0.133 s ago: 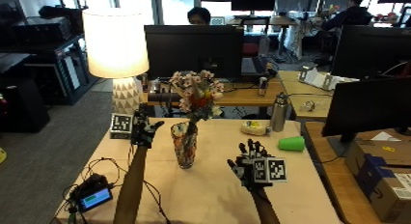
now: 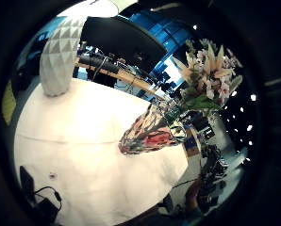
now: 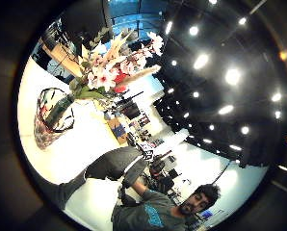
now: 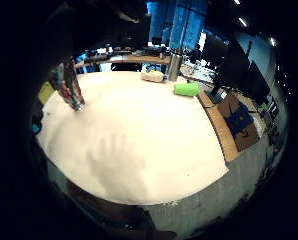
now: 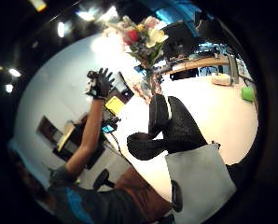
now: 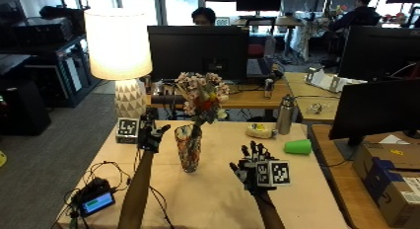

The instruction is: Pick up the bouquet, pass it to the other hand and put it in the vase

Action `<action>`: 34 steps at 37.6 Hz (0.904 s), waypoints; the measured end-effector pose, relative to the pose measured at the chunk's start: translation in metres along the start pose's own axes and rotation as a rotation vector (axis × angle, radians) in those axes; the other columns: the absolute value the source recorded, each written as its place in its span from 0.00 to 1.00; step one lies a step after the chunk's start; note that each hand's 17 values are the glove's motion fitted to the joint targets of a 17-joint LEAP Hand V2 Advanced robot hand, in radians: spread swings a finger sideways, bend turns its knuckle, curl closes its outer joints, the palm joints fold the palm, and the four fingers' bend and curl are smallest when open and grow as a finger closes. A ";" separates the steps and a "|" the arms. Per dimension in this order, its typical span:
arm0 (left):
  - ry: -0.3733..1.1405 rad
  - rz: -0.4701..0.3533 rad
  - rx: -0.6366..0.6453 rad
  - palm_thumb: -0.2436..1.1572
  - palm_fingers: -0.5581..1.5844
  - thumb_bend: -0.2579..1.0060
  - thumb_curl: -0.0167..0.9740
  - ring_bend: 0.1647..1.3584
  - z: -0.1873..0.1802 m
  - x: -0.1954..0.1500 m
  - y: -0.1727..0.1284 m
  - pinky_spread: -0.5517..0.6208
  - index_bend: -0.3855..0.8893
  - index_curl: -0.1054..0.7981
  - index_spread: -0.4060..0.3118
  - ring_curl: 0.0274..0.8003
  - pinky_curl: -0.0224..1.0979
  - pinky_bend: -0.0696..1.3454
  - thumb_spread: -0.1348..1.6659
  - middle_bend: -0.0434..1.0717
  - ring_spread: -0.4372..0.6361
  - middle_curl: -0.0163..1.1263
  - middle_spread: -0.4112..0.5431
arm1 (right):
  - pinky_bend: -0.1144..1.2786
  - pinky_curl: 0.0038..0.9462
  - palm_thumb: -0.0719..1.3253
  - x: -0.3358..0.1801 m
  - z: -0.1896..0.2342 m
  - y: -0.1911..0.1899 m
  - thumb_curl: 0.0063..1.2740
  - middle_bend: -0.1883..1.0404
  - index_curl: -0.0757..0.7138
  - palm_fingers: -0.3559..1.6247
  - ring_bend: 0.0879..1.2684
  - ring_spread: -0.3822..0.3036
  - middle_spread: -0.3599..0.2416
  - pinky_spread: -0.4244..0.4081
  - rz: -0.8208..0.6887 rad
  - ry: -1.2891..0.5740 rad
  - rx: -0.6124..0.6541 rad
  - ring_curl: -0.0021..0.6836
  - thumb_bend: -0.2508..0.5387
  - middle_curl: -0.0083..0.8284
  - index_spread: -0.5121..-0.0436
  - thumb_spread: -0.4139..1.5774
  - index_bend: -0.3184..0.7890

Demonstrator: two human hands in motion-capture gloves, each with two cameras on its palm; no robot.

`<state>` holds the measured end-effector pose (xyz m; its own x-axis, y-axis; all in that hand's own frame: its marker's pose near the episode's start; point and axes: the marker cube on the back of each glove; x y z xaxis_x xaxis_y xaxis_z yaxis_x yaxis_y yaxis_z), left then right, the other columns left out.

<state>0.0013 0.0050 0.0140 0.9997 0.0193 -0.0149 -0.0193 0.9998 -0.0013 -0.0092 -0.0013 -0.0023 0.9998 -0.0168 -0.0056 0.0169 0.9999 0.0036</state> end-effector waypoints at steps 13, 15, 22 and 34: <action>0.049 0.007 -0.015 0.31 0.24 0.18 0.23 0.47 0.009 0.009 0.006 0.89 0.35 0.14 0.58 0.25 0.22 0.44 0.44 0.29 0.76 0.17 0.69 | 0.32 0.24 0.41 -0.003 -0.007 -0.001 0.18 0.30 0.47 0.46 0.11 0.79 0.66 0.91 -0.012 0.009 0.021 0.26 0.57 0.25 0.45 0.72 0.55; 0.053 0.015 -0.015 0.31 0.24 0.18 0.24 0.48 0.009 0.010 0.005 0.90 0.36 0.14 0.58 0.26 0.22 0.45 0.45 0.29 0.77 0.18 0.70 | 0.32 0.24 0.41 -0.003 -0.008 -0.001 0.19 0.30 0.48 0.46 0.10 0.79 0.66 0.91 -0.010 0.008 0.015 0.27 0.55 0.26 0.44 0.73 0.55; 0.020 0.039 -0.008 0.31 0.24 0.17 0.27 0.49 0.008 0.006 0.002 0.91 0.37 0.16 0.58 0.27 0.24 0.45 0.46 0.30 0.78 0.21 0.70 | 0.31 0.27 0.43 0.000 -0.008 0.000 0.22 0.29 0.52 0.45 0.09 0.80 0.67 0.92 0.001 0.014 0.015 0.30 0.50 0.29 0.42 0.76 0.54; 0.030 -0.013 -0.032 0.30 0.23 0.17 0.31 0.50 0.015 0.016 0.010 0.92 0.38 0.20 0.56 0.28 0.26 0.45 0.47 0.29 0.78 0.24 0.71 | 0.30 0.30 0.45 0.001 -0.010 0.001 0.25 0.28 0.56 0.45 0.09 0.80 0.67 0.93 0.007 0.017 0.016 0.34 0.41 0.31 0.40 0.78 0.52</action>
<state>0.0176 0.0151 0.0284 0.9990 0.0057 -0.0444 -0.0071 0.9994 -0.0333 -0.0081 0.0002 -0.0127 0.9997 -0.0096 -0.0224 0.0100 0.9997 0.0200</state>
